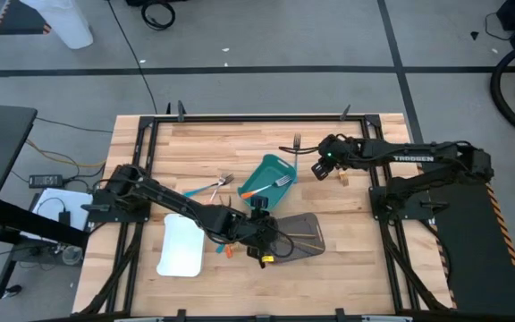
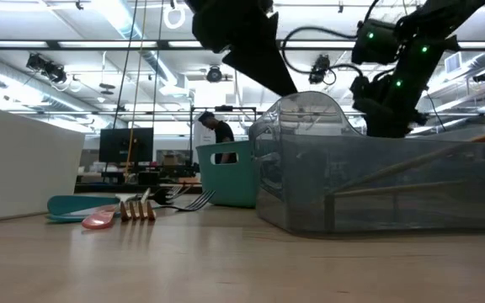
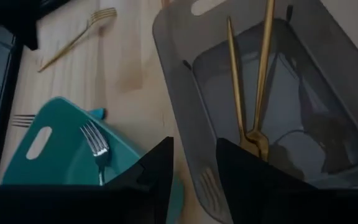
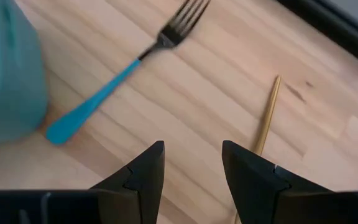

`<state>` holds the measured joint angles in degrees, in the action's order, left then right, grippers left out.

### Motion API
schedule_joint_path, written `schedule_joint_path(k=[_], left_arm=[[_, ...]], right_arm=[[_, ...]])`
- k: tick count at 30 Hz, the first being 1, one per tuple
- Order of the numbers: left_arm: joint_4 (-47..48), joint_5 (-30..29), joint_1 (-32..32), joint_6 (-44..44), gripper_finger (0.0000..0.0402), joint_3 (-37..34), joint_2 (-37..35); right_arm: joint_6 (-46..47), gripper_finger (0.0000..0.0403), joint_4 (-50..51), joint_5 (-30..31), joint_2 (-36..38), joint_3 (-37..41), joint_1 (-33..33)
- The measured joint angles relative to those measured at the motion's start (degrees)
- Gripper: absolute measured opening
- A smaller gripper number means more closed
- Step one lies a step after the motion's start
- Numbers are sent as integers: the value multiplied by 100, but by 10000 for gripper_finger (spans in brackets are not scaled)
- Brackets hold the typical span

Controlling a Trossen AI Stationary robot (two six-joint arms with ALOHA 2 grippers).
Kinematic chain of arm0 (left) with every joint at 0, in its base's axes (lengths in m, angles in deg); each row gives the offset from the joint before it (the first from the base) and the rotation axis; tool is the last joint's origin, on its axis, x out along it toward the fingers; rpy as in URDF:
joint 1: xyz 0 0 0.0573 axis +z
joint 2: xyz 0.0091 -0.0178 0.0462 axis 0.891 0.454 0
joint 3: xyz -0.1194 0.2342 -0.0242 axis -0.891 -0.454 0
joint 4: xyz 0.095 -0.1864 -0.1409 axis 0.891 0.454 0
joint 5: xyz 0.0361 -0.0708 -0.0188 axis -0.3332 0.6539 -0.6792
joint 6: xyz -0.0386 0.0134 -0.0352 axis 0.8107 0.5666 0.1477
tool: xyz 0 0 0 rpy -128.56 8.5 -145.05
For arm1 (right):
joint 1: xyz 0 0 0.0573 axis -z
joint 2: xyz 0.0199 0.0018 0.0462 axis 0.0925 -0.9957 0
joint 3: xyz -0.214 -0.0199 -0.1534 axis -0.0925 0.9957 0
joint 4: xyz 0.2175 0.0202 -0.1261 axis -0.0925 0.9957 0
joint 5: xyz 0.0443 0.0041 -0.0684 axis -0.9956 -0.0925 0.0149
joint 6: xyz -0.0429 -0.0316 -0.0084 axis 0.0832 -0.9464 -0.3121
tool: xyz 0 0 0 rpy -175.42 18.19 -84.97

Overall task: Sort silverware by color (type)
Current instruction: Put the gold fork into the black transparent bin

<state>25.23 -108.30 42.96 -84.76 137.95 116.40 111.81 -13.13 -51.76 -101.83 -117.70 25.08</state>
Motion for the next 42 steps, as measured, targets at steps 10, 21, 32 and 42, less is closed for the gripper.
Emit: schedule_joint_path(k=[10, 21, 32, 42], left_arm=[[-1065, -46, 207, 75, 130, -1587, -1213], [-1477, -185, 326, 396, 130, -2683, -2229], [-1614, -306, 391, 267, 130, -2949, -2588], [-1842, -243, 413, 96, 130, -2949, -2586]], right_arm=[[220, 171, 70, -13, -431, 24, 0], [844, 171, 425, -258, -388, 488, 479], [1038, 167, 131, -352, -386, 1053, 557], [1204, 127, -347, -514, -359, 1390, 619]])
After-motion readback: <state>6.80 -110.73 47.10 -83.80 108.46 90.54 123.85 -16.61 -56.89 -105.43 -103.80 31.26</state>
